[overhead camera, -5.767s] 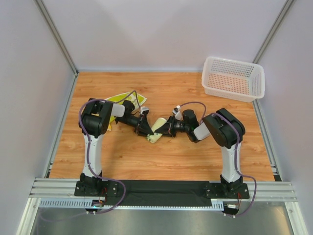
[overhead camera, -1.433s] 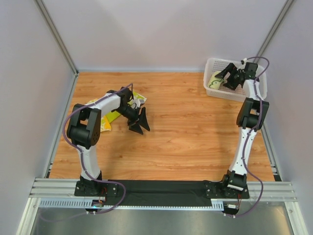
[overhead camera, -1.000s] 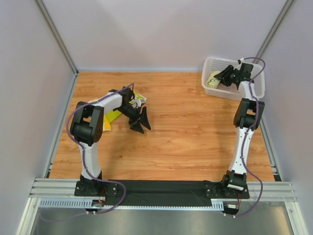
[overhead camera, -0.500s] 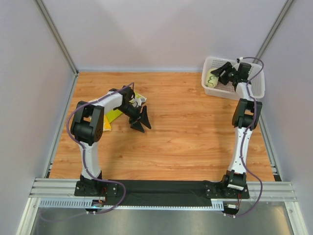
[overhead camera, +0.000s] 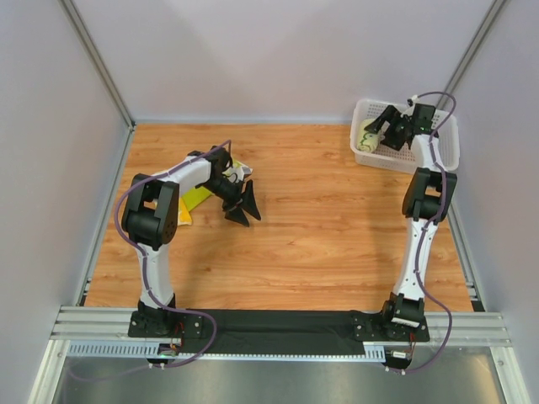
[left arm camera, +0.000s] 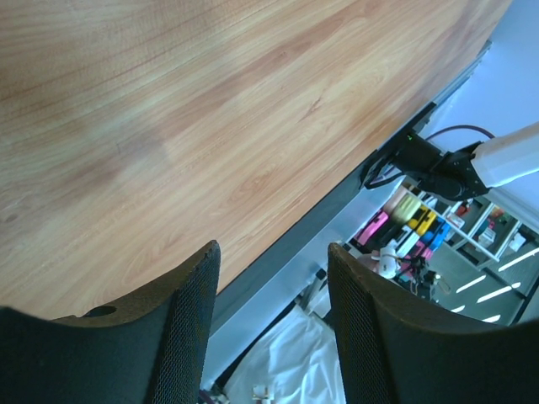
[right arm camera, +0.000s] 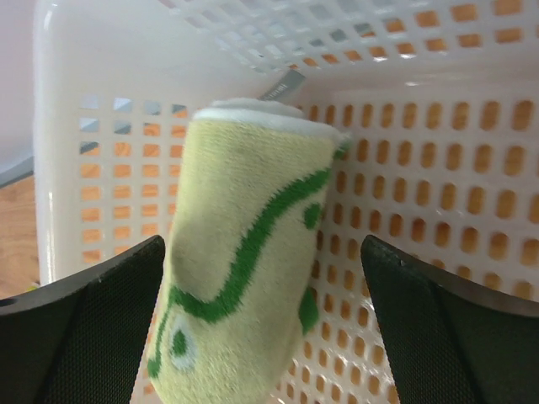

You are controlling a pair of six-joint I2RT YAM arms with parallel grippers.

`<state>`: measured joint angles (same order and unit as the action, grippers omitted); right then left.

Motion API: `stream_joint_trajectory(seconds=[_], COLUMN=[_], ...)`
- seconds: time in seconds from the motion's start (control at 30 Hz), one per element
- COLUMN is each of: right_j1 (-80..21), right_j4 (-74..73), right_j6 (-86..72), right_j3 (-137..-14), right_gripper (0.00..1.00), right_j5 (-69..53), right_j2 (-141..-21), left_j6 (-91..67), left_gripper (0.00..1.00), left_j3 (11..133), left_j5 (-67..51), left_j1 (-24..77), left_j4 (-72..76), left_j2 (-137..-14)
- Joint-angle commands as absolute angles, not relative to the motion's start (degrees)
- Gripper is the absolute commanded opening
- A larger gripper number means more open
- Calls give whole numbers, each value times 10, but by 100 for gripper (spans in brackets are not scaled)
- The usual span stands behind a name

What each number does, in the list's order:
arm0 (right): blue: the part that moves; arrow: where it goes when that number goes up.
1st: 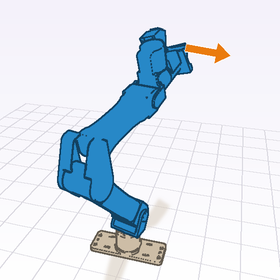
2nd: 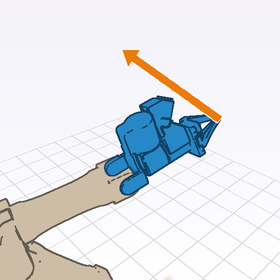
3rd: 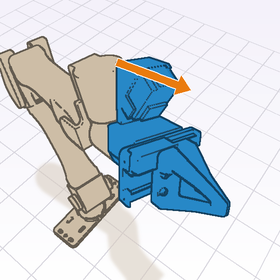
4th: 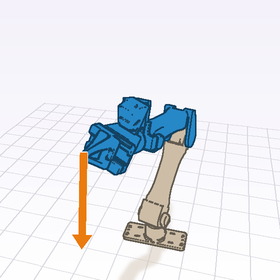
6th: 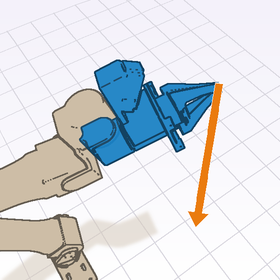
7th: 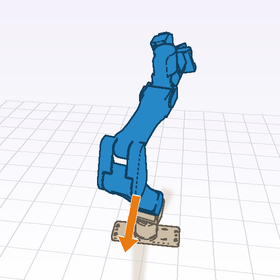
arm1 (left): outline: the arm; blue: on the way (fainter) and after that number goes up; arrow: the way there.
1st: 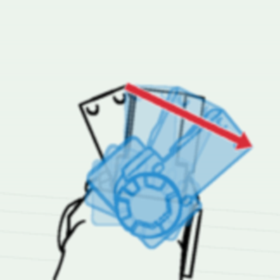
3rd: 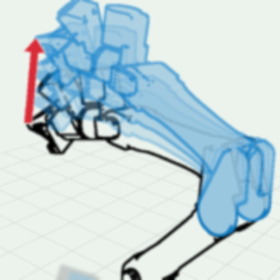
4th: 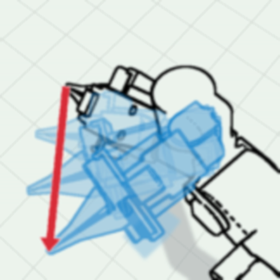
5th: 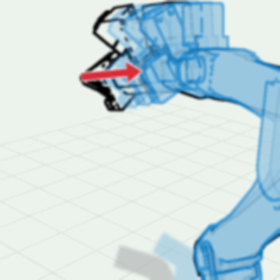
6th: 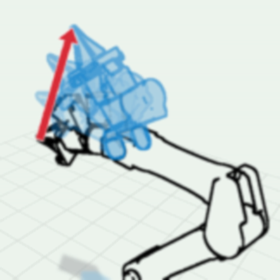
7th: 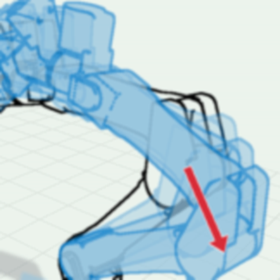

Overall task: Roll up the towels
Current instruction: Place the rolled towel into the container, then move the towel to the center of the board

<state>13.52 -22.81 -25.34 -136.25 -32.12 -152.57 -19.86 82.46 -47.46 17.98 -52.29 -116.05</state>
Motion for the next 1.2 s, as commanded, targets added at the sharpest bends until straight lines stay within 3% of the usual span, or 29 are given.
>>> stream_joint_trajectory(seconds=[0.0,0.43,0.6,0.67,0.73,0.8,0.97,1.17], right_j1=[151,157,148,131,113,65,-82,-164], right_j4=[-305,-338,-365,-370,-368,-365,-394,-460], right_j6=[-206,-189,-192,-201,-205,-194,-170,-200], right_j3=[-1359,-1307,-1328,-1306,-1251,-1205,-1124,-1136], right_gripper=[100,100,100,100,100,100,100,100], right_j5=[-278,-308,-313,-294,-267,-236,-168,-192], right_j2=[-1469,-1367,-1312,-1274,-1206,-1157,-1082,-1122], left_j6=[-189,-189,-192,-199,-220,-254,-330,-279], left_gripper=[60,61,66,76,99,100,99,91], left_j3=[836,835,845,849,840,803,693,700], left_j5=[-483,-448,-322,-229,-157,-64,-222,-124], left_j1=[183,182,179,176,167,151,6,-18], left_j4=[-526,-524,-529,-528,-507,-474,-402,-502], left_j2=[-1152,-1120,-1062,-1018,-963,-928,-889,-913])
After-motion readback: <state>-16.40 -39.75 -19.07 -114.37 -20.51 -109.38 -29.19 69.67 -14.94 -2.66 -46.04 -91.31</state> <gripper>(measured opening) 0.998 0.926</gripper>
